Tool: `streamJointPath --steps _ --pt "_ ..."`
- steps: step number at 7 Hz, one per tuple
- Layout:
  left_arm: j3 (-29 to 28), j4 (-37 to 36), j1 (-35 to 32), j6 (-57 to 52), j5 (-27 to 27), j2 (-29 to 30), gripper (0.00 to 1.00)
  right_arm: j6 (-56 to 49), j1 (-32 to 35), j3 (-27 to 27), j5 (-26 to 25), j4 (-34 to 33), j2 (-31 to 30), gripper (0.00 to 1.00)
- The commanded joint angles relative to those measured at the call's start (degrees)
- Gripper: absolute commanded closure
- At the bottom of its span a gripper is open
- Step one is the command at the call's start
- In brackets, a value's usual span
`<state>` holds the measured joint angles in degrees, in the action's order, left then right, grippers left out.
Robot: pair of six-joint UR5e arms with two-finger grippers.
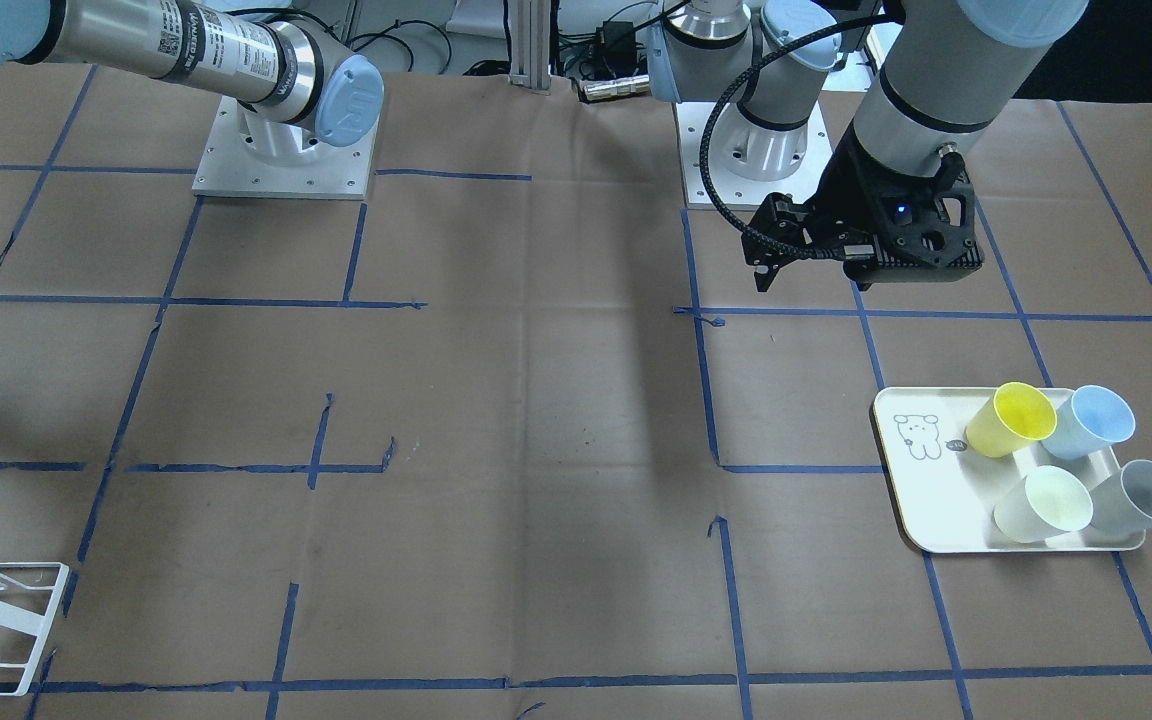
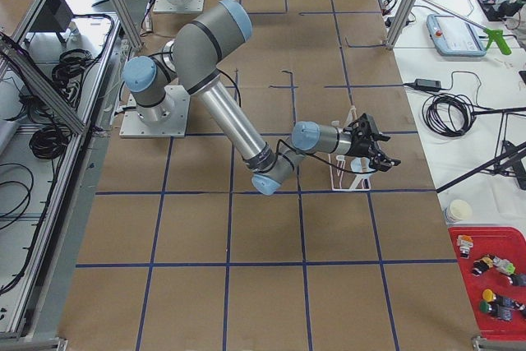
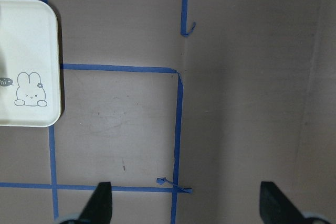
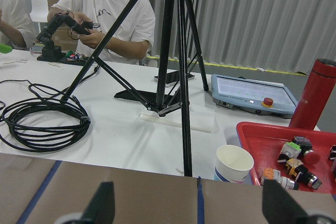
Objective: Transfer IKEA cup to right arm and place on rack
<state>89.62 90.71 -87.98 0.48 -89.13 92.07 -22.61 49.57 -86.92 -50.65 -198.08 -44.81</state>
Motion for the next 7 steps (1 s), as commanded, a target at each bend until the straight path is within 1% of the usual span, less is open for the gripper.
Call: streamJointPath --steps 1,3,4,6,7 --pt "-0.1 0.0 0.0 0.0 0.0 0.0 0.0 0.2 0.1 0.2 -0.2 0.1 -1.0 0.0" --pt "-0.1 0.0 0.0 0.0 0.0 0.1 0.0 0.1 0.4 0.8 -0.2 0.9 -3.1 0.0" --pt "-0.1 0.1 0.0 0.0 0.0 0.1 0.0 0.1 0.6 0.6 -0.2 1.0 -5.2 0.0" --pt "-0.1 0.0 0.0 0.0 -0.1 0.1 0.0 -0.2 2.8 -0.1 -0.4 1.2 -8.4 0.0" --pt "-0.1 0.0 -0.1 0.1 0.1 0.2 0.0 -0.2 4.4 0.0 -3.2 5.3 -9.3 0.0"
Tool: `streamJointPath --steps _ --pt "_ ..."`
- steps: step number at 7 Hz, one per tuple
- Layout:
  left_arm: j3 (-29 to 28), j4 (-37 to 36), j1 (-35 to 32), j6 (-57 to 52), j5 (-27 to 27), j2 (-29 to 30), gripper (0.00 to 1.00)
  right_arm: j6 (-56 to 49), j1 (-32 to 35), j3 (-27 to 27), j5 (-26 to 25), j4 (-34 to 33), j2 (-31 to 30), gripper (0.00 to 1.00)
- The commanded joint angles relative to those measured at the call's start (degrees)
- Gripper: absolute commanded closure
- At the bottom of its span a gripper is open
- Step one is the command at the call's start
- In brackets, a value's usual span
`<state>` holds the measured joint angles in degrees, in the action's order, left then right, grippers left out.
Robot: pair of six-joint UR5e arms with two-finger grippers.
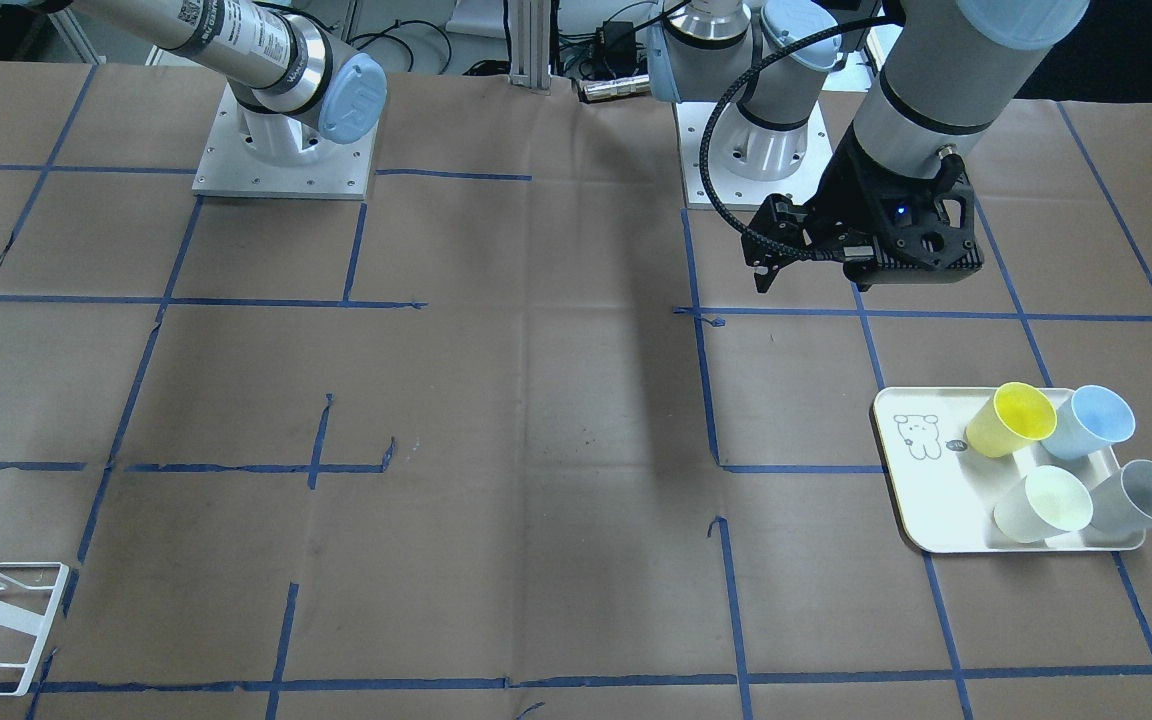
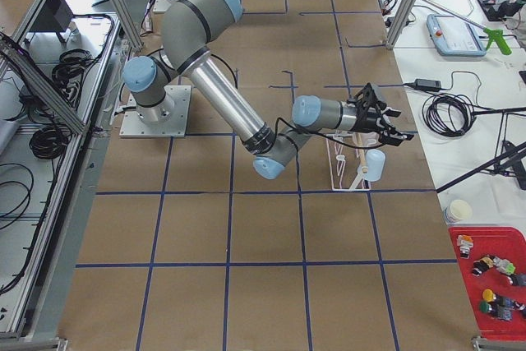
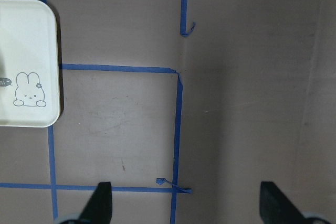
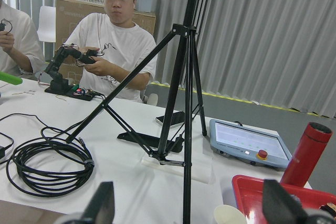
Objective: Transfer IKEA cup to right arm and place on rack
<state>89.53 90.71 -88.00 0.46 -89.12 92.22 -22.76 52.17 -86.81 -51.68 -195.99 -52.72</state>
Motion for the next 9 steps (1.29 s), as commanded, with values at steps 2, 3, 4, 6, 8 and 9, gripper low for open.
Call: streamJointPath --steps 2,3,4,6,8,9 --pt "0.0 0.0 -0.1 0.1 0.1 0.1 0.0 0.1 2.9 -0.5 -7.6 19.4 -6.7 0.0" --pt "0.0 0.0 -0.1 0.1 -0.1 0.1 0.0 0.1 4.9 -0.5 -10.6 25.2 -9.4 0.0" --pt "0.0 0.0 -0.1 0.1 0.0 0.1 0.0 0.1 8.3 0.0 -17.4 31.7 -11.9 0.0" --pt "0.0 0.0 -0.1 0.1 0.0 0.1 0.0 0.4 14.5 0.4 -24.2 49.0 -18.2 0.0" --pt "0.0 0.0 -0.1 0.1 0.2 0.1 0.0 1.7 18.4 0.3 -25.9 65.7 -22.8 0.0" --pt "0.0 0.0 -0.1 0.1 0.1 0.0 0.0 2.4 20.1 0.4 -27.8 75.5 -25.2 0.0"
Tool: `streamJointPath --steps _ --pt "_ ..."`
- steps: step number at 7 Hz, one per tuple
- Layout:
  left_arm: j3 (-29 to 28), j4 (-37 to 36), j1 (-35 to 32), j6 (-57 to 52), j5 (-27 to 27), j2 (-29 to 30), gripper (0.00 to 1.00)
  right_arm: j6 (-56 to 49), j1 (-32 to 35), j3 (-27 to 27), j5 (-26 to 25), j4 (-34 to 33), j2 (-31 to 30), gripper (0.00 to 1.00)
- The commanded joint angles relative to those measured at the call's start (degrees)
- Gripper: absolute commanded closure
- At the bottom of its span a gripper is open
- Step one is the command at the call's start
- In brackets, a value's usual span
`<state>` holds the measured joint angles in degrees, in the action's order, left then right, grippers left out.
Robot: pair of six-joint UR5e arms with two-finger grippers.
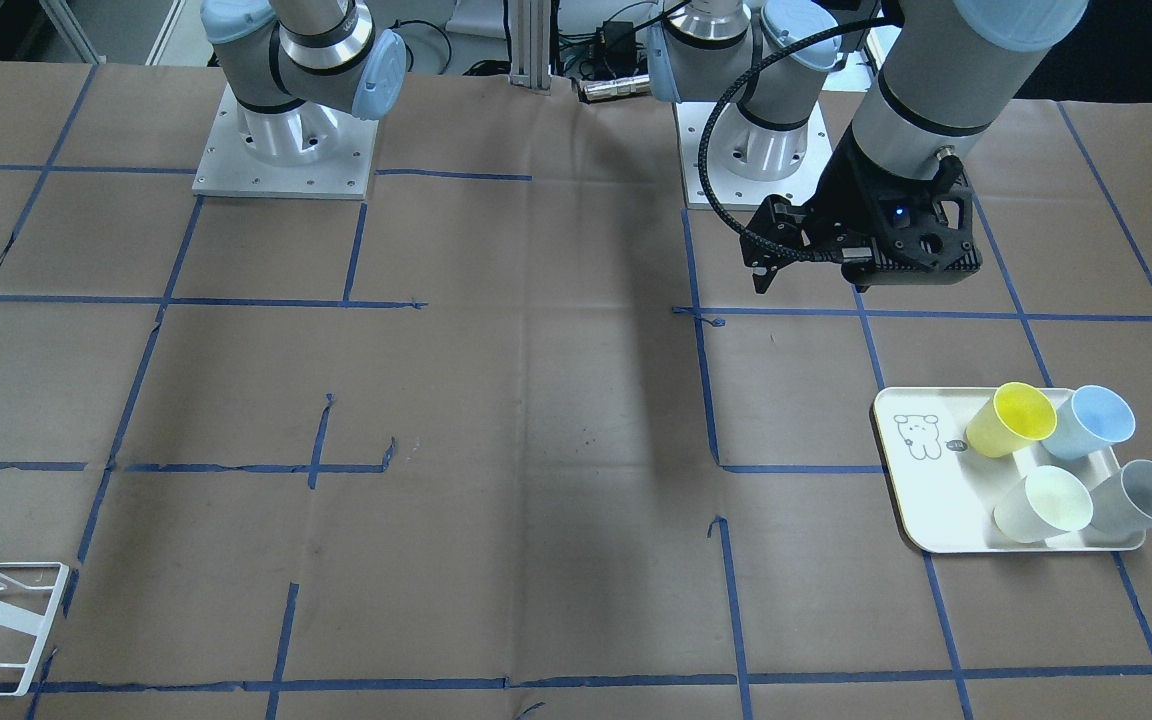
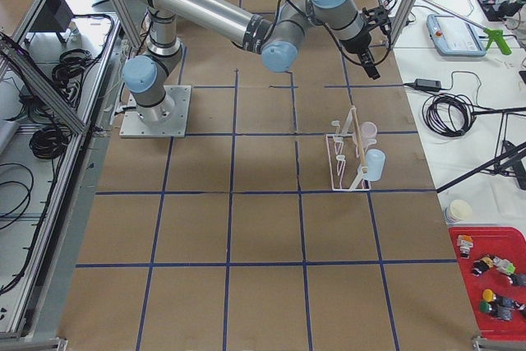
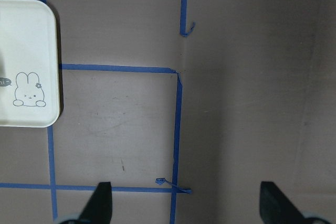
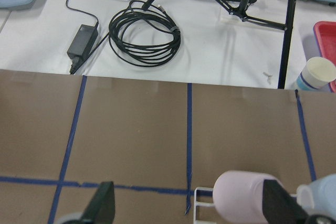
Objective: Transfer IKEA cup to right arm and place on rack
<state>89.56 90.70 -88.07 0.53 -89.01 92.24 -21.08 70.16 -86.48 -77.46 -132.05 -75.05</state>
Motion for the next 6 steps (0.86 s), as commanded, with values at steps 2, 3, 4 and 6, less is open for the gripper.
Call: streamJointPath --steps 2,3,4,6 --pt "0.0 0.0 0.0 0.0 0.1 0.0 0.0 5.3 8.2 0.1 -7.1 22.1 -5.6 0.0" --pt "0.0 0.0 0.0 0.0 -0.1 0.0 0.0 9.3 14.9 0.1 -13.8 23.8 -7.2 0.0" --pt "0.0 0.0 0.0 0.0 0.0 0.0 0.0 14.4 21.0 0.2 -15.6 24.7 -8.4 0.0" --pt "0.0 0.0 0.0 0.0 0.1 0.0 0.0 21.7 23.9 0.0 -12.8 32.1 -10.0 0.0"
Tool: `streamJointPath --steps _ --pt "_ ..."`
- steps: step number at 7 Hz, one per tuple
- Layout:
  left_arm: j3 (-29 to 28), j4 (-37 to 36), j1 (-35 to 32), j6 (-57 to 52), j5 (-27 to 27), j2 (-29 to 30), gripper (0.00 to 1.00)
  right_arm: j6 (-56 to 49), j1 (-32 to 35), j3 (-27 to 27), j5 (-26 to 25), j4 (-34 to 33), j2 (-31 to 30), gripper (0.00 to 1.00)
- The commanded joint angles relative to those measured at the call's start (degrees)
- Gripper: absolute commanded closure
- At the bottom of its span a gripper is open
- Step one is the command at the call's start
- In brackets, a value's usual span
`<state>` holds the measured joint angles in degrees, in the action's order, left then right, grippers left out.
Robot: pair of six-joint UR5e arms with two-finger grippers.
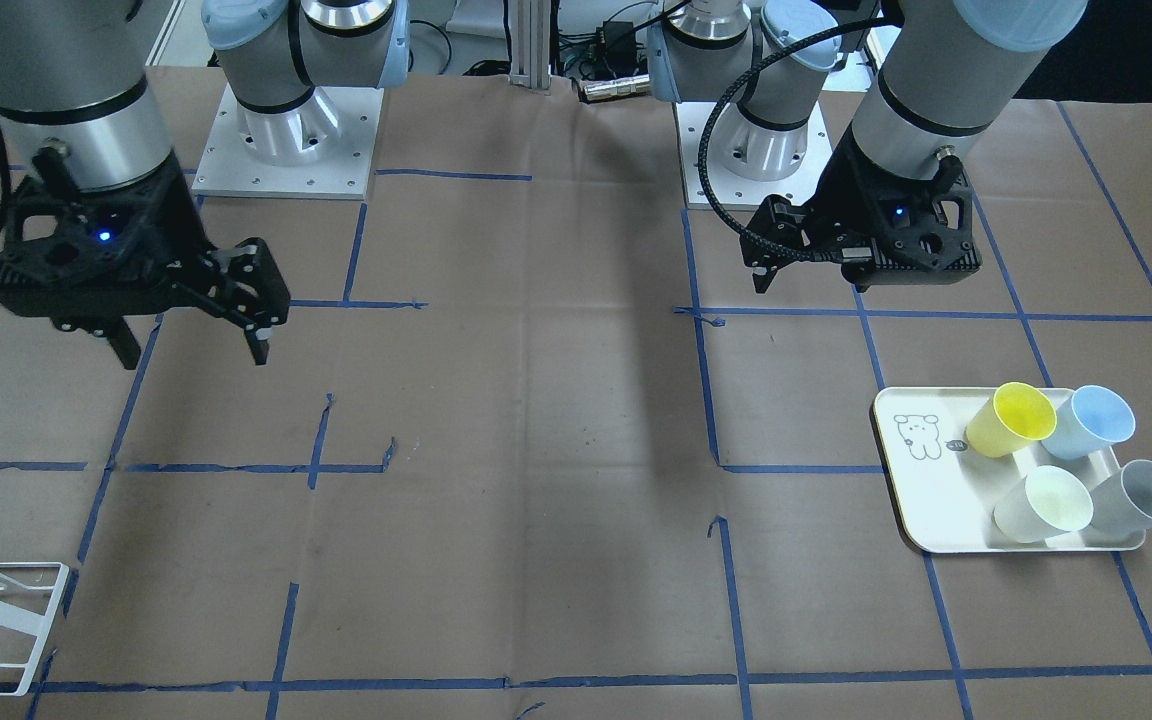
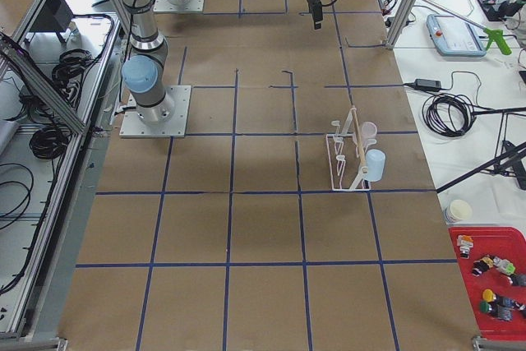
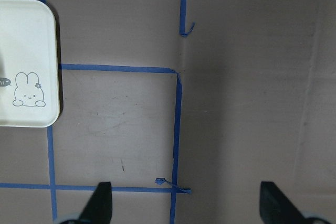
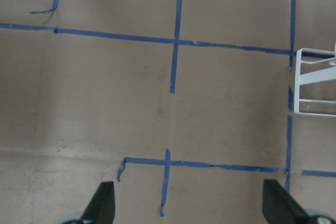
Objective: Transfer IKEA cup to right arm and place on rack
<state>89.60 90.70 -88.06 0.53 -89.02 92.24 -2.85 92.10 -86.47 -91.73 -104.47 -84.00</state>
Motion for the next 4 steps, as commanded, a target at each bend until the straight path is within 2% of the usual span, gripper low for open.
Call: streamJointPath --steps 1,2,4 --pt "0.0 0.0 0.0 0.0 0.0 0.0 0.0 5.0 2.1 -1.2 1.9 7.8 -4.4 0.0" --pt "0.0 0.0 0.0 0.0 0.1 0.0 0.0 9.6 2.0 -2.6 2.1 11.6 -7.1 0.0" --pt "0.0 0.0 0.0 0.0 -0.2 0.0 0.0 10.1 1.9 -6.8 2.2 12.9 -10.6 0.0"
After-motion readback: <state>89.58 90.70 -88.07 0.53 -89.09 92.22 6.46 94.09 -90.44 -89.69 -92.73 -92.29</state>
